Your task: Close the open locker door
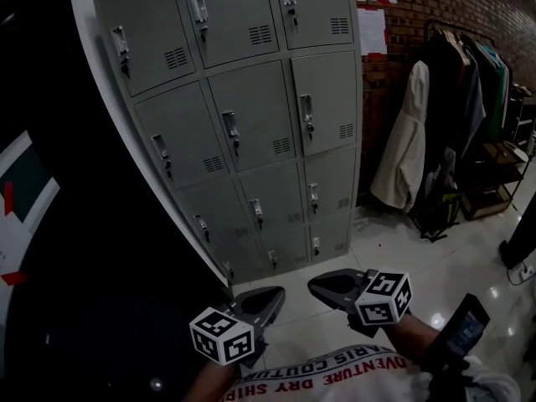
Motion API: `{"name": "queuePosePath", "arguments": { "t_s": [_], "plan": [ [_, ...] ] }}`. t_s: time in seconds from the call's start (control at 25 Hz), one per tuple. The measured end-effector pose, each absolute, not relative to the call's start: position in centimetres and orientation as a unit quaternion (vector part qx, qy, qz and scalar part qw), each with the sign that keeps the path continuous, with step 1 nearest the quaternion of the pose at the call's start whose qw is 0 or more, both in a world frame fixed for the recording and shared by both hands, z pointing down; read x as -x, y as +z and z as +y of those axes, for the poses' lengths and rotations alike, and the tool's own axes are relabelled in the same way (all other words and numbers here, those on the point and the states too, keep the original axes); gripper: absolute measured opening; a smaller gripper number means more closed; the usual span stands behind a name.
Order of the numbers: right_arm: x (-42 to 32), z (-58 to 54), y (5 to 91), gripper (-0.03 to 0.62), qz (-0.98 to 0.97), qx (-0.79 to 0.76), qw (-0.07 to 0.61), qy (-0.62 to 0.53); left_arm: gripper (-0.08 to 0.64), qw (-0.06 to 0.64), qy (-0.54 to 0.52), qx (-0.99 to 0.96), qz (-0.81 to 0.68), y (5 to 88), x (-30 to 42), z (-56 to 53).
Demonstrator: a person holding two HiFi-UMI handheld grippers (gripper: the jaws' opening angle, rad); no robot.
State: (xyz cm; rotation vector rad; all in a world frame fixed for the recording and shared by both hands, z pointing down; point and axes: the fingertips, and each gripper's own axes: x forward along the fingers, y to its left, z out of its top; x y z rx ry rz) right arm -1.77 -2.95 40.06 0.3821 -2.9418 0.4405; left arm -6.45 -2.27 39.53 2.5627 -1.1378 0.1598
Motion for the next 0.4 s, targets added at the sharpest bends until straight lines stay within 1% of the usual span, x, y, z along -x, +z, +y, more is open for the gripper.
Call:
{"name": "queuePosePath", "arguments": {
  "t_s": [0.4],
  "plan": [
    [1.5, -1.8, 40.5, -0.008, -0.976, -0.138, 0.071, 0.152, 0.005, 0.169, 0.06, -0.907, -0.381, 39.9, 5.6, -1.0]
  ]
}}
